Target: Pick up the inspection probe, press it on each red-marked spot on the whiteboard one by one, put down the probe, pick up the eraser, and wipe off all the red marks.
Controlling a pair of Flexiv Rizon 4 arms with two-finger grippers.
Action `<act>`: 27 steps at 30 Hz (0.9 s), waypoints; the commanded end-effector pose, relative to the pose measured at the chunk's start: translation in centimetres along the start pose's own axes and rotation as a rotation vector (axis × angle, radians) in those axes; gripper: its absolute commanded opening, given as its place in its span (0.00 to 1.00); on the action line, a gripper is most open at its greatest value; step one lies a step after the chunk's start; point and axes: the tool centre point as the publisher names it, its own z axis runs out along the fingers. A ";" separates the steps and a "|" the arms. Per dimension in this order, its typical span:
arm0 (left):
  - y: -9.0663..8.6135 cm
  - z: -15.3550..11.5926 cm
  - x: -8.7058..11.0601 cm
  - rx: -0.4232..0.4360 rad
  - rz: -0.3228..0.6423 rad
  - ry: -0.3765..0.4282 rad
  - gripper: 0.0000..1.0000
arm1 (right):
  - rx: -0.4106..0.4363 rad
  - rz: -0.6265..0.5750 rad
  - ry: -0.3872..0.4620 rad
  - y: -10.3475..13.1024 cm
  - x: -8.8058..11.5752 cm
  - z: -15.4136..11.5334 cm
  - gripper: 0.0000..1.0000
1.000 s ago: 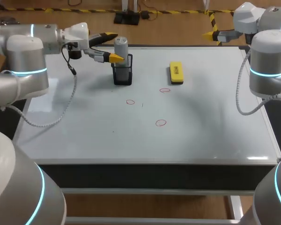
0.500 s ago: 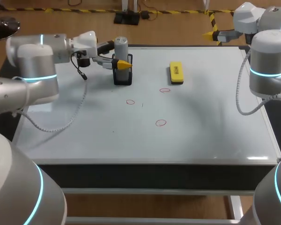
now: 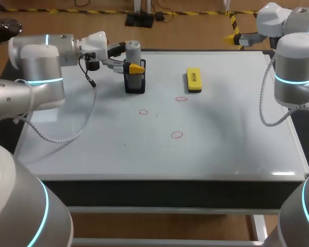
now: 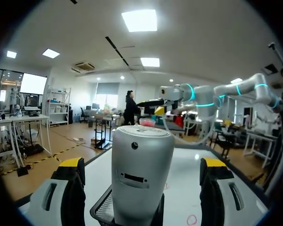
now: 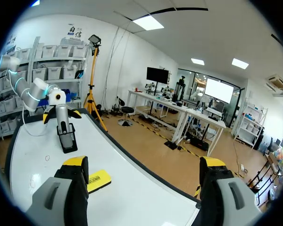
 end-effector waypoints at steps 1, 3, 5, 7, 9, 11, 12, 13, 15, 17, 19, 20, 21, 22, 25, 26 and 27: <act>0.3 0.4 -0.6 0.009 0.002 0.009 1.00 | 0.001 0.000 0.001 0.0 -0.1 0.0 1.00; 0.3 0.4 -0.6 0.011 0.002 0.009 1.00 | 0.001 0.000 0.001 0.0 -0.1 0.0 1.00; 0.3 0.3 -0.6 0.012 0.001 0.009 1.00 | 0.001 0.000 0.001 0.0 -0.1 0.0 1.00; 0.3 0.3 -0.6 0.011 0.001 0.009 0.98 | 0.001 0.000 0.001 0.0 -0.1 0.0 1.00; 0.3 0.2 -0.6 0.010 0.000 0.009 0.89 | 0.001 0.000 0.001 0.0 -0.1 0.0 1.00; 0.3 0.2 -0.6 0.010 0.000 0.009 0.78 | 0.001 0.000 0.001 0.0 -0.1 0.0 1.00; 0.4 0.2 -0.6 0.009 -0.001 0.009 0.64 | 0.001 0.000 0.001 0.0 -0.1 0.0 1.00; 0.4 0.2 -0.6 0.009 -0.001 0.009 0.51 | 0.001 0.000 0.001 0.0 -0.1 0.0 1.00; 0.4 0.2 -0.6 0.008 -0.002 0.009 0.41 | 0.001 0.000 0.001 0.0 -0.1 0.0 1.00; 0.4 0.1 -0.6 0.007 -0.004 0.007 0.11 | 0.001 0.000 0.001 0.0 -0.1 0.0 1.00; 0.5 0.0 -0.6 0.007 -0.004 0.005 0.00 | 0.001 0.000 0.001 0.0 -0.1 0.0 1.00; 0.4 -0.1 -0.6 0.006 -0.004 0.006 0.00 | 0.001 0.000 0.001 0.0 -0.1 0.0 1.00; 0.4 -0.1 -0.6 0.004 -0.003 0.006 0.00 | 0.001 0.000 0.001 0.0 -0.1 0.0 1.00; 0.3 -0.1 -0.6 0.003 -0.002 0.006 0.00 | 0.001 0.000 0.001 0.0 -0.1 0.0 1.00; -0.2 -0.2 -0.4 0.001 0.011 0.004 0.00 | 0.001 0.000 0.001 0.0 -0.1 0.0 1.00; -0.5 -0.3 -0.4 0.001 0.019 0.005 0.00 | 0.001 0.000 0.001 0.0 -0.1 0.0 1.00; -0.8 -0.3 -0.3 0.000 0.026 0.004 0.00 | 0.001 0.000 0.001 0.0 -0.1 0.0 1.00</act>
